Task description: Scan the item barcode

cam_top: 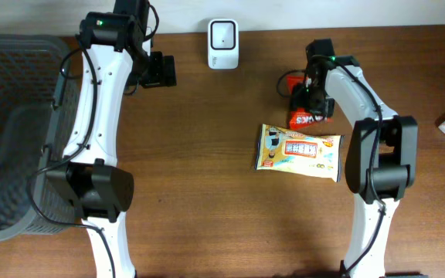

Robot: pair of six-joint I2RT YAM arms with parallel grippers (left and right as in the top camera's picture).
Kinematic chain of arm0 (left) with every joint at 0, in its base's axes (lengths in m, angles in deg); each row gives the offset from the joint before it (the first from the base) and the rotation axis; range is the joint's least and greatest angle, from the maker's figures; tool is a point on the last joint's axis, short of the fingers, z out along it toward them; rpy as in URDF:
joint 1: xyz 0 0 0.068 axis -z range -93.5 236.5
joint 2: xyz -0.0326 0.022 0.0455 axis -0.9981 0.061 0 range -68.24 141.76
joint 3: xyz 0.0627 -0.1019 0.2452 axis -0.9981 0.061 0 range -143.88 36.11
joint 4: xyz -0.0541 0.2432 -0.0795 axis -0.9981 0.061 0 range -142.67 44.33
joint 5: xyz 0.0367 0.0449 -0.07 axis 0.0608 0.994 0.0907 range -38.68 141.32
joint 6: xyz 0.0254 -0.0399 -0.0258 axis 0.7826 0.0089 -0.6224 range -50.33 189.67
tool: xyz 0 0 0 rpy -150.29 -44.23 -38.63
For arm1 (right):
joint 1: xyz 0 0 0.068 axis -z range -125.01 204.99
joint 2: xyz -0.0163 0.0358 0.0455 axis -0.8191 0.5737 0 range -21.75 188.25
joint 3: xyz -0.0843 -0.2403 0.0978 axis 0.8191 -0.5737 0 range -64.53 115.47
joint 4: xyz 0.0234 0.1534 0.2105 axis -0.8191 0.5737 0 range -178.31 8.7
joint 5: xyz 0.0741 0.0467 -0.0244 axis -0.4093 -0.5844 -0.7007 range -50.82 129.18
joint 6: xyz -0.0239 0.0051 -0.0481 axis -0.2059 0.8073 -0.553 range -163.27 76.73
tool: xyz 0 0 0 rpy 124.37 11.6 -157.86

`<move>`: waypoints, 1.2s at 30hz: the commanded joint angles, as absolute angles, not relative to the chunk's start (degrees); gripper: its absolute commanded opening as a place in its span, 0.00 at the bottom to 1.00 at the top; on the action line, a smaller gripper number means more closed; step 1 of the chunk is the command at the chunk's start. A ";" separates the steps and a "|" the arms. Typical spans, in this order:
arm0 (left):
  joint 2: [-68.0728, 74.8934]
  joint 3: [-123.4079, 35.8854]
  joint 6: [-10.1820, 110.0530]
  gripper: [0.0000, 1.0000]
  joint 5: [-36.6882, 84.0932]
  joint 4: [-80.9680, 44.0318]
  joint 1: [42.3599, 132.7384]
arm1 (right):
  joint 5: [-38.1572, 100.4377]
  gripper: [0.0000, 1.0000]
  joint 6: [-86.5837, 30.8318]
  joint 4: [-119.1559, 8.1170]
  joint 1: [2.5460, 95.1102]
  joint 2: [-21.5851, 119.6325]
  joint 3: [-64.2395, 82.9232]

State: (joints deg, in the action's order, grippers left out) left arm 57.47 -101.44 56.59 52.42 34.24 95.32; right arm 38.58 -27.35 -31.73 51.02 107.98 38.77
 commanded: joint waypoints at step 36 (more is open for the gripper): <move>57.12 -101.49 56.44 0.99 52.79 34.13 94.97 | 29.23 0.88 -29.58 -25.94 48.58 102.26 43.54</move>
